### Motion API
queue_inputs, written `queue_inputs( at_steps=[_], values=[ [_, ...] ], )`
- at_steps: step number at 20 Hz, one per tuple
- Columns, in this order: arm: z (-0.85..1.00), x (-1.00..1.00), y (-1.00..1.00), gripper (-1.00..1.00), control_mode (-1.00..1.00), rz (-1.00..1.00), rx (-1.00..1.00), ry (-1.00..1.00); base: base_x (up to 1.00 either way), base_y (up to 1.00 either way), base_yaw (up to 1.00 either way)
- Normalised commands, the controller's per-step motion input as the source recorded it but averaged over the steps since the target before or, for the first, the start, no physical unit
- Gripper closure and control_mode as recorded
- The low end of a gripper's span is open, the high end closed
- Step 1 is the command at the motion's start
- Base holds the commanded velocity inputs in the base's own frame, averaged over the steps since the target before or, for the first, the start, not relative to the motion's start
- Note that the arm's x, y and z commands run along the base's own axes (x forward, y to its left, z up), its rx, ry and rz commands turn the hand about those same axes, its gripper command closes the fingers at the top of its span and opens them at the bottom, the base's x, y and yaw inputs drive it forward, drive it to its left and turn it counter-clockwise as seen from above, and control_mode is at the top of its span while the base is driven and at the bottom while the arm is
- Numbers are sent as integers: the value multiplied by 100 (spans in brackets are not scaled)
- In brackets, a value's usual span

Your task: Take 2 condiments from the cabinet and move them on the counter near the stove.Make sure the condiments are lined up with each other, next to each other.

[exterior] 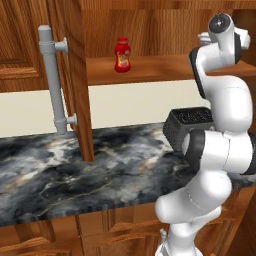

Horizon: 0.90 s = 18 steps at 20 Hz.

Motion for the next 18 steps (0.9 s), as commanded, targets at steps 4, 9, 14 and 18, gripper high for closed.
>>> queue_inputs(
  at_steps=[4, 9, 14, 18],
  values=[
    [-4, 23, -29, -100, -100, -8, 0, 0, 0, 0, 0],
    [-3, 27, -15, -100, -100, -5, 0, 0, 0, 0, 0],
    [-5, 35, -3, -100, -100, -1, 0, 1, 0, 0, 0],
    [-6, 27, -17, -100, -100, 0, 0, 2, 0, 0, 0]
  ],
)
